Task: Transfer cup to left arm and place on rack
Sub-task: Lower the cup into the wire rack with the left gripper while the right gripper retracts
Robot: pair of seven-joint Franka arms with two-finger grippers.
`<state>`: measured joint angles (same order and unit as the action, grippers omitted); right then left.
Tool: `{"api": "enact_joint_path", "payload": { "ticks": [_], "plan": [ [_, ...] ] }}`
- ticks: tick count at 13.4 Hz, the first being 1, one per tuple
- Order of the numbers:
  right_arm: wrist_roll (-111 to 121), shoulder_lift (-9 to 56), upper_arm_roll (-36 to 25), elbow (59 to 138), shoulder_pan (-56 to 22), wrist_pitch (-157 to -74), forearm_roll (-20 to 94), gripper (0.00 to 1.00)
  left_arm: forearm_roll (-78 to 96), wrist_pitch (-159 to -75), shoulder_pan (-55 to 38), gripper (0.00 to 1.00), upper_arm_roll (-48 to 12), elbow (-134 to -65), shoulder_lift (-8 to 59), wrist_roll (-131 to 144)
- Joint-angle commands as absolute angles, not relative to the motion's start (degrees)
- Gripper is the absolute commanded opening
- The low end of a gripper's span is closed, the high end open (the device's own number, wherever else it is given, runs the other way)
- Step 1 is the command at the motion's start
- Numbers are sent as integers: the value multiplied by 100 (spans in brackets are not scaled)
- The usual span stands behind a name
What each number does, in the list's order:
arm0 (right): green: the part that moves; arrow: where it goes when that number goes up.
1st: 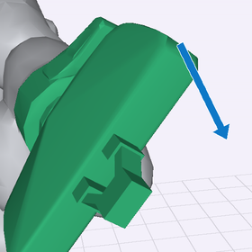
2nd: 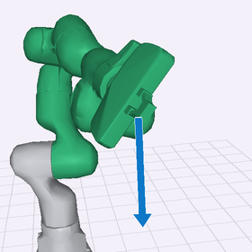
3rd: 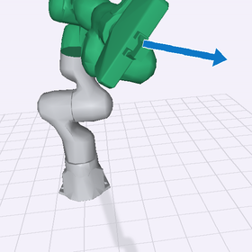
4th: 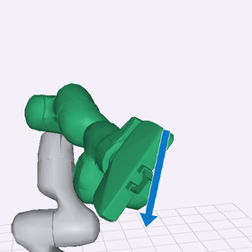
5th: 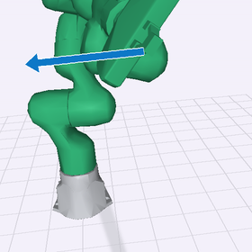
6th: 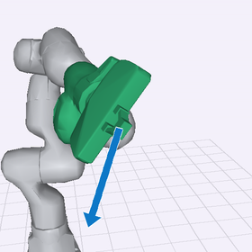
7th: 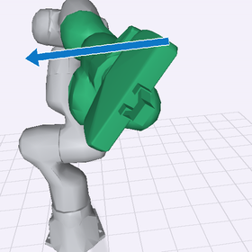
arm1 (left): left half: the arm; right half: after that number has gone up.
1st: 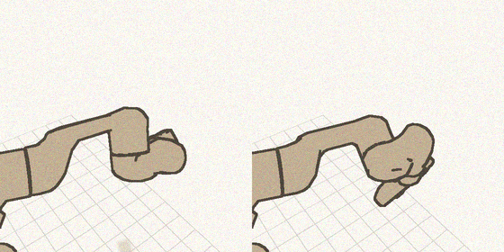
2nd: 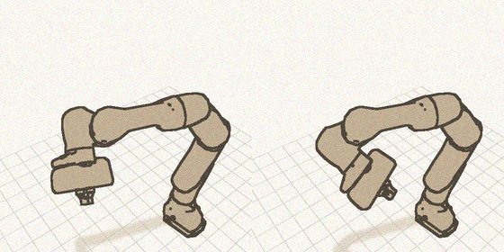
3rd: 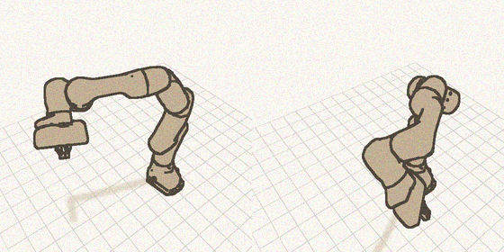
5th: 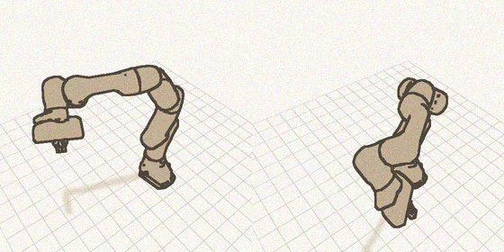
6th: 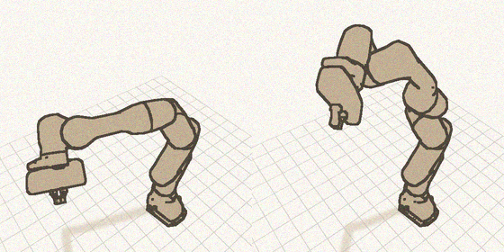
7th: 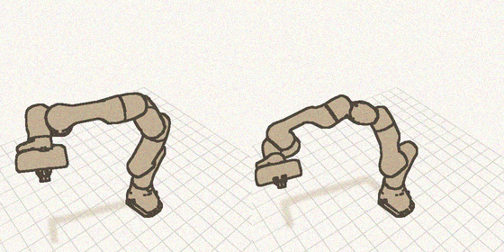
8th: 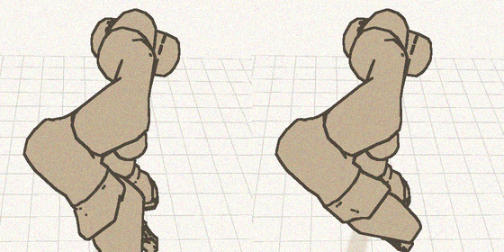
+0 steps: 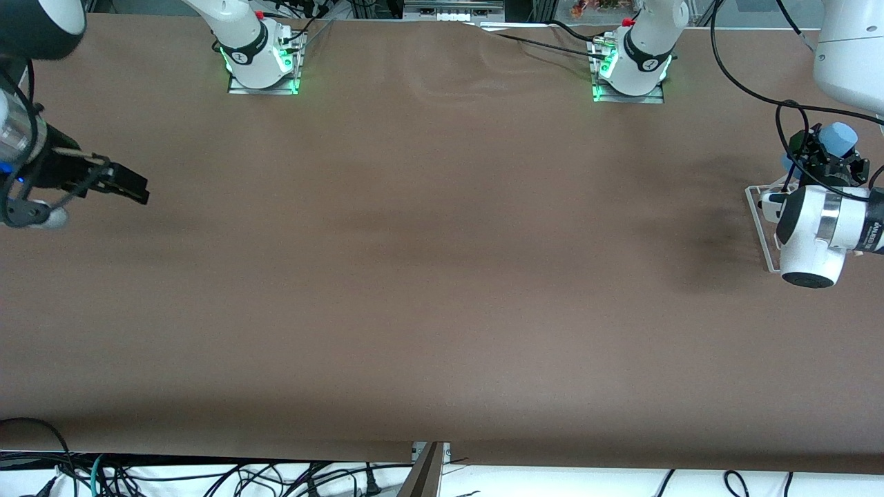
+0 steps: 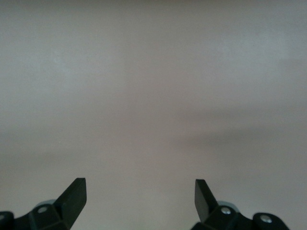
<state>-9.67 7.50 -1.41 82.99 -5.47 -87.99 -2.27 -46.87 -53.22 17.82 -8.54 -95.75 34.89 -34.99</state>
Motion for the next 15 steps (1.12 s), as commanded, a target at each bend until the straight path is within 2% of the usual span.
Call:
{"api": "enact_joint_path", "payload": {
  "ticks": [1,15],
  "plan": [
    [-713,413,-62,8772,-431,-9018,-343,100,-4887,-5264,1968,0,-940,-9632,3524,-3472],
    [-211,615,-70,8534,-404,-8965,-299,100,-5054,-5774,2145,0,-949,-9668,3744,-3472]
  ]
}}
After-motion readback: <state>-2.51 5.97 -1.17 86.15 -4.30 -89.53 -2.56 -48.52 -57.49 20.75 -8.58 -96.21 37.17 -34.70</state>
